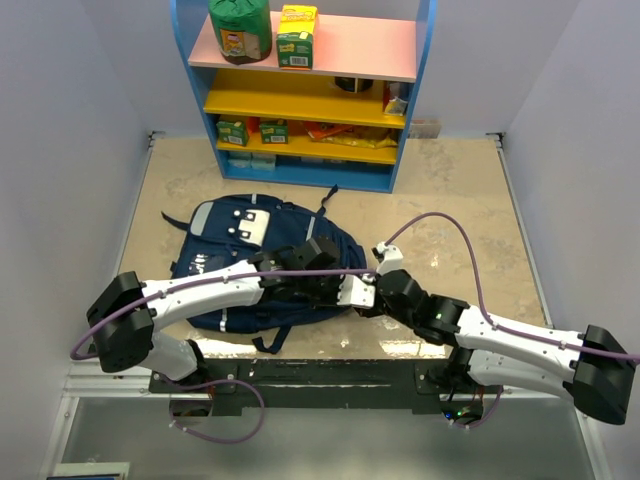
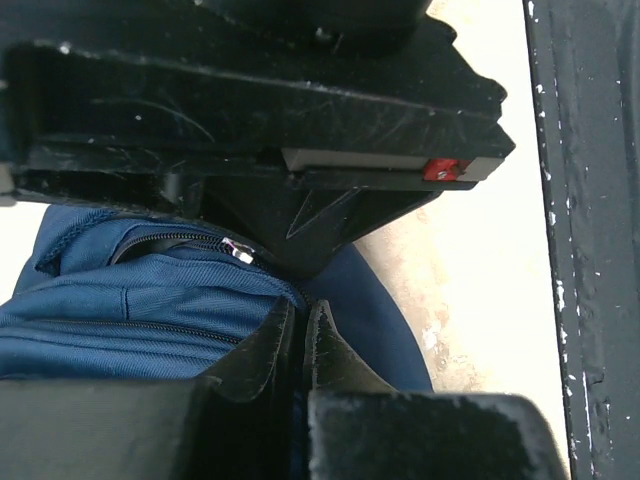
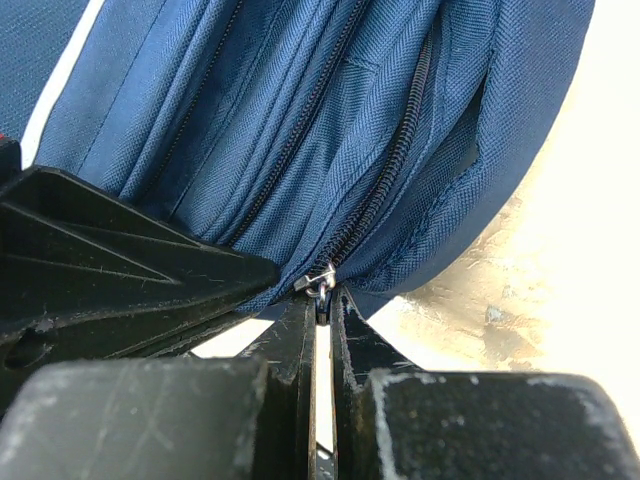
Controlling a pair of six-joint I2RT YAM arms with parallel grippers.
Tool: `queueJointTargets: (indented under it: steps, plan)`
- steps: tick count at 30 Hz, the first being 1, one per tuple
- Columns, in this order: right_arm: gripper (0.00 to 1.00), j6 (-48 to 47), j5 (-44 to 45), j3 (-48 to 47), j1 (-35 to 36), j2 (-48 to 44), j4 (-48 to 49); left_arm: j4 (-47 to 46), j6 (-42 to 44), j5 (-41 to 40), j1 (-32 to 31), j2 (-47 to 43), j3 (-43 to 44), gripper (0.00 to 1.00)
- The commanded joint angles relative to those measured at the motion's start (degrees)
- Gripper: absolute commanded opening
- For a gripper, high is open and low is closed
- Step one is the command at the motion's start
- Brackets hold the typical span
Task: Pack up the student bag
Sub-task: Zip the student bag at the center of the board.
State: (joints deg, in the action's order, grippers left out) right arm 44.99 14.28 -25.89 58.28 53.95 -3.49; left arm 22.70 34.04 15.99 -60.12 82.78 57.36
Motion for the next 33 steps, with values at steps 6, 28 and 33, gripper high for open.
queueJointTargets:
  steps: [6,28,33]
  plan:
    - [0.0,1.68,7.5,-3.81,-0.36,-0.69,-5.02,12.32,5.06,6.3,-0.53,-3.59,1.43,0.0]
    - [0.0,-7.54,9.1,-15.59,-5.98,10.37,-15.76,52.71,37.94,14.77,-1.76,-22.04,-0.94,0.0]
    - [0.0,-11.67,10.15,-19.1,-10.72,19.95,-11.02,52.8,36.8,13.98,-2.81,-23.54,-0.41,0.0]
